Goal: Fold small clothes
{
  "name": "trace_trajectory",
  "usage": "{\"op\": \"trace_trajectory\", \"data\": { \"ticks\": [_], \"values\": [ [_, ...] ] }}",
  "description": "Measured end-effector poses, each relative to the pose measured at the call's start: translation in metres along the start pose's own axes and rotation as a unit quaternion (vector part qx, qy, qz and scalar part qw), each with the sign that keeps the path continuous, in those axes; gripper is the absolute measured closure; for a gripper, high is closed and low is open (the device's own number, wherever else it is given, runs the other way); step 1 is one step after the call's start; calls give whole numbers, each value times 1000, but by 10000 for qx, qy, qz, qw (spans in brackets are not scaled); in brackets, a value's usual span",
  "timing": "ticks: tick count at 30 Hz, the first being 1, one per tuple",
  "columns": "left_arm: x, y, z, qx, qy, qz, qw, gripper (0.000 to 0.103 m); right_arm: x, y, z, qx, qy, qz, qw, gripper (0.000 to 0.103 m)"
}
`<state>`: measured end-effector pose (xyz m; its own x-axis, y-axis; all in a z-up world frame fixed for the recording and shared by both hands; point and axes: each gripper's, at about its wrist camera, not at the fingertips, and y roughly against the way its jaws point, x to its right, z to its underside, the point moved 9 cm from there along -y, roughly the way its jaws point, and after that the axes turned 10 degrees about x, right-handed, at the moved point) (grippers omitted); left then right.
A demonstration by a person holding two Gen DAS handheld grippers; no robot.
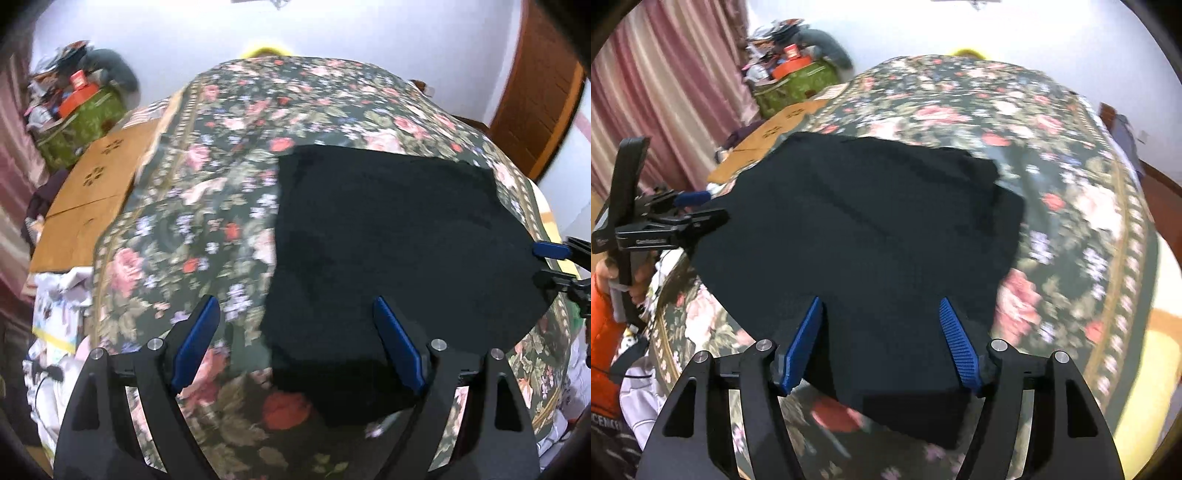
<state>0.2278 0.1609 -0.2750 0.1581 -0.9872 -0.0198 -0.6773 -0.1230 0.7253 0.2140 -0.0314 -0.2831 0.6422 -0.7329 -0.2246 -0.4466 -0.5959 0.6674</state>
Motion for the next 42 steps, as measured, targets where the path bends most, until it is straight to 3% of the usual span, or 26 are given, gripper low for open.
{"op": "trace_trajectory", "data": {
  "ticks": [5,11,15,19,25,28,30,32,37,42],
  "values": [
    [-4,33,-16,375,131,-98,9992,17,-5,32,-25,497,-15,60,9987,41],
    [18,105,-60,1405,203,102,9898,17,-28,82,-65,1335,115,85,9909,41],
    [38,160,-87,2110,126,281,9770,17,-51,125,-92,2035,277,127,9786,41],
    [58,218,-103,2842,-6,459,9577,17,-70,165,-109,2680,445,252,9621,41],
    [79,275,-103,3480,-78,683,9350,17,-100,210,-114,3403,607,472,9372,41],
    [85,291,-97,3651,-82,703,9283,17,-110,219,-109,3598,595,544,9295,38],
    [88,294,-93,3672,-79,735,9272,17,-113,222,-104,3648,571,630,9272,31],
    [91,295,-88,3658,-97,744,9277,14,-113,221,-101,3692,563,694,9251,17],
    [93,291,-79,3549,31,786,9316,6,-113,223,-95,3685,564,862,9239,3],
    [96,294,-74,3564,-18,683,9318,2,-110,225,-95,3691,490,849,9242,1]
  ]
}}
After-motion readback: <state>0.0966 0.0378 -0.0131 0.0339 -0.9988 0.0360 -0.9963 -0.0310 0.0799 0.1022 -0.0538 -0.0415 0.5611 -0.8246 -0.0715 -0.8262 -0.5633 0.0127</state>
